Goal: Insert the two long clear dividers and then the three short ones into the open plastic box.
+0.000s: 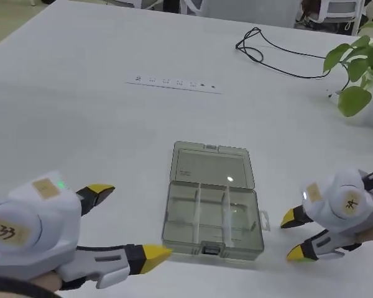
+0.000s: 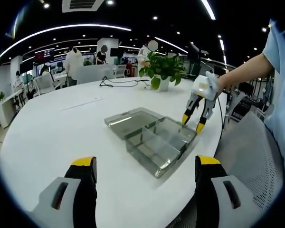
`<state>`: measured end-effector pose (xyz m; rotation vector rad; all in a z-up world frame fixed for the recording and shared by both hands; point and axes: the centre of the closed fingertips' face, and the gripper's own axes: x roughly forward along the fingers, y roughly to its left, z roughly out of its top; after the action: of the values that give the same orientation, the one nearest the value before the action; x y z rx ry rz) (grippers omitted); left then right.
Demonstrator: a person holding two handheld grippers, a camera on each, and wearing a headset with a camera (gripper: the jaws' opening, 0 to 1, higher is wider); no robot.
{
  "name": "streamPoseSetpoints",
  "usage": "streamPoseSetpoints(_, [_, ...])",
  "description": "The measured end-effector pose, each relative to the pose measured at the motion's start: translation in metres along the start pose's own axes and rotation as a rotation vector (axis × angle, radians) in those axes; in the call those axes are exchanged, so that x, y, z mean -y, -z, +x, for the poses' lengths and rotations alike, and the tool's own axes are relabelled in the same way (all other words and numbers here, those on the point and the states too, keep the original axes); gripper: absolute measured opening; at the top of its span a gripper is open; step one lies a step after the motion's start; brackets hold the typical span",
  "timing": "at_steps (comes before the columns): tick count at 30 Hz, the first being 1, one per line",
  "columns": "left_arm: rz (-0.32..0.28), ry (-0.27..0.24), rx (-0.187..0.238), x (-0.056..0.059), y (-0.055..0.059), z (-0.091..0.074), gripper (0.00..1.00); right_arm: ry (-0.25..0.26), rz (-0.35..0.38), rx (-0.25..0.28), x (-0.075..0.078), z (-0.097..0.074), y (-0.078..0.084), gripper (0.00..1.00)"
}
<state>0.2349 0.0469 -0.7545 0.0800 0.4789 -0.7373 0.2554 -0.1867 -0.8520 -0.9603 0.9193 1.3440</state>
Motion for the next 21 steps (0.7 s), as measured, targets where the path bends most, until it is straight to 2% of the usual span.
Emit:
streamPoseSetpoints(11, [0.009,0.010,0.012,0.0025,-0.0074,0.0038,0.86,-0.010,0.008,0.001,-0.0008,0.0007,0.0003,0.33])
streamPoseSetpoints(21, [0.010,0.016,0.000,0.0039,-0.0068,0.0053,0.85,-0.008,0.012,-0.015,-0.0022,0.0003,0.0019,0.33])
